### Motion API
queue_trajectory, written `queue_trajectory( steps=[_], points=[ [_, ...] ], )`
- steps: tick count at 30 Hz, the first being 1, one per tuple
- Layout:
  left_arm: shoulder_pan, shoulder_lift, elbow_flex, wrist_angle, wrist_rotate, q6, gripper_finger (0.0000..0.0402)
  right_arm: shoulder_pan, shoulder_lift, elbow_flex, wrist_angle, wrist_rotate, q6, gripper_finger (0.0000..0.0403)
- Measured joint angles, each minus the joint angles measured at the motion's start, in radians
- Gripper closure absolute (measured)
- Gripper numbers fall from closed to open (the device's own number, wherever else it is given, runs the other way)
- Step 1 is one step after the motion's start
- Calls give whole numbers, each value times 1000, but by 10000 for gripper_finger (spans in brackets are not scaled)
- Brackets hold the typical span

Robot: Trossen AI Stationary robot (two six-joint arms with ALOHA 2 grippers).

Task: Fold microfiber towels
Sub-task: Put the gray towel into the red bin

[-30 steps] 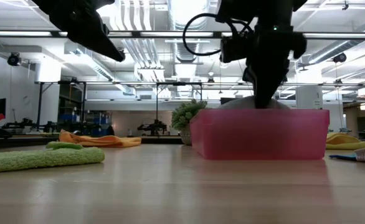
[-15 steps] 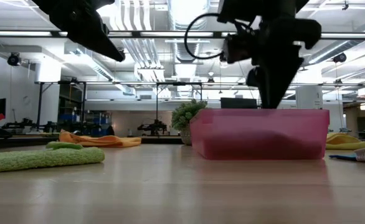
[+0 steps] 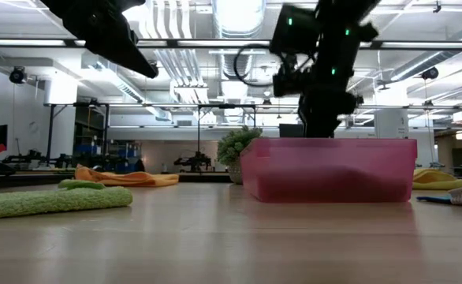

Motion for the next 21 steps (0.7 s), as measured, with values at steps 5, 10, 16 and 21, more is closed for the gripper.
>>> queue_trajectory(
  steps=[5, 10, 16, 21],
  points=[
    [0, 0, 0, -1, 0, 0, 353, -48, 7, -63, 87, -108, -1, 252],
    [0, 0, 0, 0, -6, 3, 353, -56, 11, -105, 156, -108, -20, 255],
    [0, 0, 0, 0, -13, 3, 353, -55, 52, -117, 161, -112, -49, 261],
    [0, 0, 0, 0, -19, 4, 353, -55, 71, -100, 157, -114, -87, 320]
  ],
)
